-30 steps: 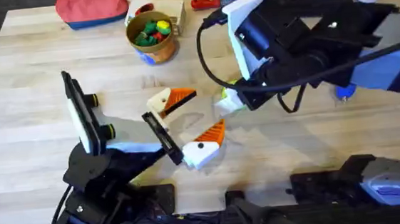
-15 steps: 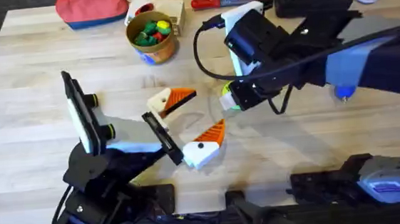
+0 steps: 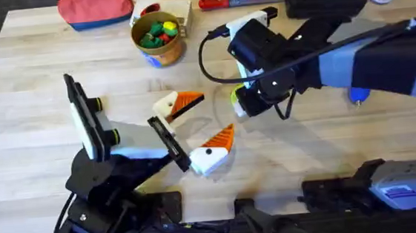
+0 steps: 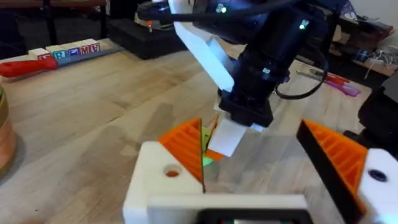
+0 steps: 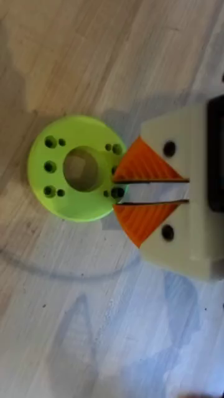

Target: Pick up the gripper from the table and insert it into the empty holder that is missing its gripper. Then pick up a screw, insert it into the mounting hole, and use the screwdriver to tighten it. Finally, clean up the table by picking up the vegetable and placing it into the bucket.

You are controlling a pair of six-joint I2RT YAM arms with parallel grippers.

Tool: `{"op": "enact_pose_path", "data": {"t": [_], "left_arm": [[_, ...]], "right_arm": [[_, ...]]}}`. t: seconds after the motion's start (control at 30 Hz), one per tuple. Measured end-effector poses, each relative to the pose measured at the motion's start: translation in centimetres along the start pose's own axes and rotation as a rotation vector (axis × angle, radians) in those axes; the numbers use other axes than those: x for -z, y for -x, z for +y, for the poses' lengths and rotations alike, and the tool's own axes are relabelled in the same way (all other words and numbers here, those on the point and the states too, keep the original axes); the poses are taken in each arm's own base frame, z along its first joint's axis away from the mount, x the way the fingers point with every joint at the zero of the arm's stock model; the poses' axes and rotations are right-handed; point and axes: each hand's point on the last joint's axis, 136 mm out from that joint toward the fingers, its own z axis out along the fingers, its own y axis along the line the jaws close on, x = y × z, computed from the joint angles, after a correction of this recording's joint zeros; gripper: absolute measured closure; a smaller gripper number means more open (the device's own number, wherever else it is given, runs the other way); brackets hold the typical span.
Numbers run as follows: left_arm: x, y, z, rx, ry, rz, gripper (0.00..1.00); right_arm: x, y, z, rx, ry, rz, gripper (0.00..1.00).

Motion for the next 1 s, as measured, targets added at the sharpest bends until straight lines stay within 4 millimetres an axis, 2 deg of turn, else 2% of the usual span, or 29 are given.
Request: {"op": "enact_pose_path", "data": {"t": [0.2,0.47,0.67,0.73,1.0], "left_arm": [[0.00,-0.01,0.00,0.000,0.000,0.000,0.065],[0.00,-0.01,-0.01,0.000,0.000,0.000,0.065],[0.00,-0.01,0.00,0.000,0.000,0.000,0.065],[0.00,-0.01,0.00,0.000,0.000,0.000,0.065],[0.00,-0.01,0.00,0.000,0.000,0.000,0.065]], "right_arm": [[0.02,0.06,-0.05,0.000,-0.003,-0.003,0.867],[0.02,0.61,0.15,-0.001,0.005,-0.025,0.829],[0.03,0.85,0.23,-0.001,0.009,-0.035,0.911],[0.03,0.85,0.23,-0.002,0.009,-0.035,0.986],[0.04,0.80,0.19,-0.004,0.008,-0.033,0.998]]}}
